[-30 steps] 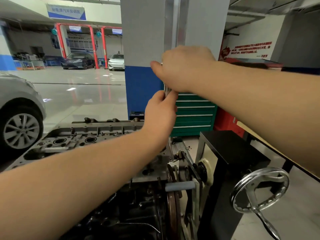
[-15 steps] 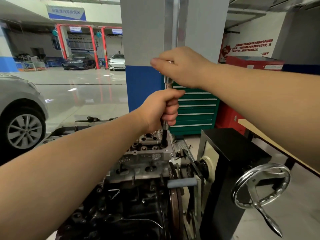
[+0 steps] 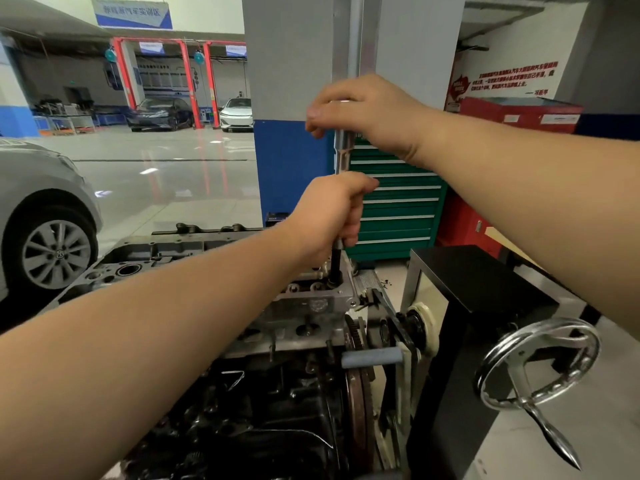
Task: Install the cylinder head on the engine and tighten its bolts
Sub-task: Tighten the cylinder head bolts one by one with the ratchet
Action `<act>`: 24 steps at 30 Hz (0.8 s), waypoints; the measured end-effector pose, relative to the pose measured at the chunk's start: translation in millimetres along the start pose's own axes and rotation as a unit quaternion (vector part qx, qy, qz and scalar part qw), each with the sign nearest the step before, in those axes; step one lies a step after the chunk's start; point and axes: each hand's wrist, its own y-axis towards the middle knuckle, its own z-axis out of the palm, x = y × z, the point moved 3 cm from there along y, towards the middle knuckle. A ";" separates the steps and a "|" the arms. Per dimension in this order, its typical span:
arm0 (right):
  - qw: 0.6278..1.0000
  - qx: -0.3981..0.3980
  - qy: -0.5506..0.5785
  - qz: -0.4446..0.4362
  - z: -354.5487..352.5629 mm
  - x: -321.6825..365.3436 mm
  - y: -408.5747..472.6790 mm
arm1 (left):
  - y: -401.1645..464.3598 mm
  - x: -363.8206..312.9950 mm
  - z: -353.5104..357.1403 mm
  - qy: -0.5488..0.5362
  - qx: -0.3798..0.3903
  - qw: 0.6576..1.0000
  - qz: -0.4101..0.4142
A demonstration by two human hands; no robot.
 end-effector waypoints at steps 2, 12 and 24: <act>0.996 -0.041 -0.085 0.002 5.4 -1.3 5.1 | 2.7 1.5 -6.1 -0.019 0.074 0.997 -0.019; 0.832 -0.107 -0.540 0.065 5.5 23.0 9.9 | 0.0 20.0 -0.5 0.016 -0.148 0.988 0.047; 0.885 -0.109 -0.449 0.052 5.5 12.9 4.2 | -3.2 35.3 -9.1 -0.009 0.069 0.997 0.018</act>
